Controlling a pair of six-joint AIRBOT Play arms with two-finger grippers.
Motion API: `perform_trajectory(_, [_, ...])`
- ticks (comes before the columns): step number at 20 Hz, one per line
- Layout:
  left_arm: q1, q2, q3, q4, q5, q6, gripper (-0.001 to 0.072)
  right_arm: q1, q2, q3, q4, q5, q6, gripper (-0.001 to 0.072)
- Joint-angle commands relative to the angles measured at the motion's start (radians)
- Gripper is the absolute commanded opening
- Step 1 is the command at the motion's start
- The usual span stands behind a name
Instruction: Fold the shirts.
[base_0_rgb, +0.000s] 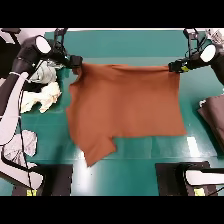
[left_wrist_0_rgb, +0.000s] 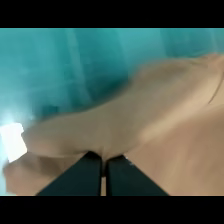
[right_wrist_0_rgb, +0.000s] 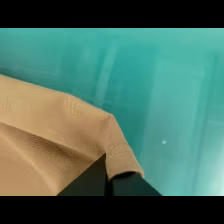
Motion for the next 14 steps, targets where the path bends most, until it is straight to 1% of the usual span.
perform_trajectory(1, [0.001,-0.037,0.045,0.048,0.013,0.047,0.0024,-0.057,-0.059,0.011,0.004,-0.075,-0.032,0.0019])
perform_trajectory(3, [0.001,-0.037,0.066,0.052,-0.018,0.046,0.0025,-0.082,-0.051,0.009,0.005,-0.048,-0.032,0.0019])
perform_trajectory(5, [0.000,-0.037,0.067,0.052,-0.083,0.045,0.0025,-0.091,-0.039,0.009,0.006,-0.011,-0.032,0.0019])
perform_trajectory(7, [0.001,-0.037,0.067,0.056,-0.169,0.046,0.0025,-0.090,-0.020,0.009,0.024,-0.025,-0.040,0.0019])
perform_trajectory(9, [0.001,-0.038,0.067,0.060,-0.217,0.045,0.0025,-0.090,-0.015,0.009,0.060,-0.034,-0.066,0.0020])
perform_trajectory(11, [0.001,-0.038,0.063,0.050,-0.236,0.045,0.0025,-0.089,-0.031,0.009,0.082,0.011,-0.066,0.0021])
perform_trajectory(14, [-0.005,-0.038,0.038,0.002,-0.278,0.045,0.0025,-0.090,-0.064,0.009,0.099,0.119,-0.065,0.0020])
